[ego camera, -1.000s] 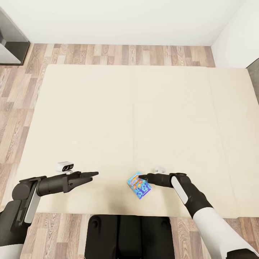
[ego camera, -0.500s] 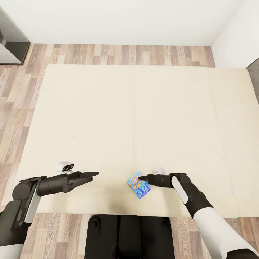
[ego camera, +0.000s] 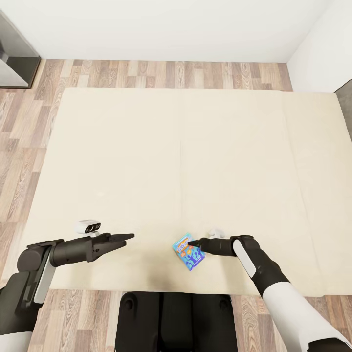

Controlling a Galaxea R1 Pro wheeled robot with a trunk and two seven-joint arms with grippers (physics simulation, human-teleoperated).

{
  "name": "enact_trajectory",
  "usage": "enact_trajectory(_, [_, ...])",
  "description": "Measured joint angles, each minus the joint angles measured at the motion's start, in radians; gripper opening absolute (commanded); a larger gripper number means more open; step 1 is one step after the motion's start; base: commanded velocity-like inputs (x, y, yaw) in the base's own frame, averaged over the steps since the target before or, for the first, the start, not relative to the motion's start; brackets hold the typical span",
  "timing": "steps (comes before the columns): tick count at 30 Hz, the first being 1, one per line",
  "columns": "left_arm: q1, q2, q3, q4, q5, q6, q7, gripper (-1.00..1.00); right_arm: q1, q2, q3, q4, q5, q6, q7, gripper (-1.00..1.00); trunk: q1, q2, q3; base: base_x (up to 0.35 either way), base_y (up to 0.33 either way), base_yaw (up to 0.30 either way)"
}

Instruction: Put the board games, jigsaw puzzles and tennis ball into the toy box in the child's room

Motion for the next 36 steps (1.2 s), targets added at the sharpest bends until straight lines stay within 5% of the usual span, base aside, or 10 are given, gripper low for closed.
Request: enact_trajectory(36, [0.0,0.003,0.002,0.0,0.0,0.0,0.0,1.0,0.0,0.012,0.003,0.007,0.007,0.027,-0.003,1.0,0.0,0.0,0.0,0.0,0.0,0.0])
